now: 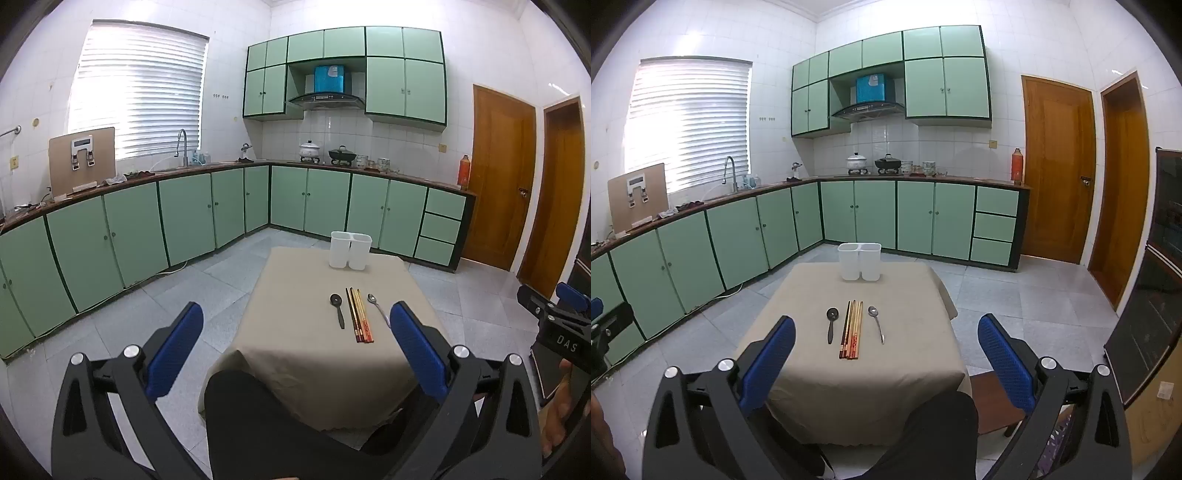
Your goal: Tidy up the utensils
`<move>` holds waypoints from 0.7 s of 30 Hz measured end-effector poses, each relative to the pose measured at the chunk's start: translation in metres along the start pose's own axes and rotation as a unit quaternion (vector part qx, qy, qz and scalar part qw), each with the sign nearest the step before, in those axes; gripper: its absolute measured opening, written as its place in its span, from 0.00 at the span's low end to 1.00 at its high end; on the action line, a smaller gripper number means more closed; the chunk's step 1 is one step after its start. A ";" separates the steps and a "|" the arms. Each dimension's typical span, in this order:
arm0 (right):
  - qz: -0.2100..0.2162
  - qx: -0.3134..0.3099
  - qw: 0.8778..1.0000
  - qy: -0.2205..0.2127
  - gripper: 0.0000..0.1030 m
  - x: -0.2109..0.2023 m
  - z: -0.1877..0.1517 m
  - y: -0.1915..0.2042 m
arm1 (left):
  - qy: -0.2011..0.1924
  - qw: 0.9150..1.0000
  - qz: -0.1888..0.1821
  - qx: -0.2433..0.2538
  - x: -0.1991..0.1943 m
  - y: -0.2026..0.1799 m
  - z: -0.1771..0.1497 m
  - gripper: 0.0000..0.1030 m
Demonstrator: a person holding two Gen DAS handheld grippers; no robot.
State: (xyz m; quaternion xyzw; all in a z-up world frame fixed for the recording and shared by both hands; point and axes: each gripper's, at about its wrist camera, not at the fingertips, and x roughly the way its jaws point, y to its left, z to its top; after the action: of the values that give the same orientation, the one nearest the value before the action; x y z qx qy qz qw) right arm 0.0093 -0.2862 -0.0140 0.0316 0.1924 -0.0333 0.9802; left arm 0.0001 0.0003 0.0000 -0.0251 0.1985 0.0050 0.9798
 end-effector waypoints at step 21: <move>-0.001 0.001 1.000 0.000 0.94 0.003 0.003 0.001 | -0.002 1.000 0.002 0.005 -0.004 -0.005 0.005 0.95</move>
State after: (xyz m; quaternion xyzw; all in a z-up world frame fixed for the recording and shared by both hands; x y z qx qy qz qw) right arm 0.0135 -0.2853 -0.0130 0.0322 0.1929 -0.0348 0.9801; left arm -0.0014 -0.0044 0.0065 -0.0197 0.1969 0.0063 0.9802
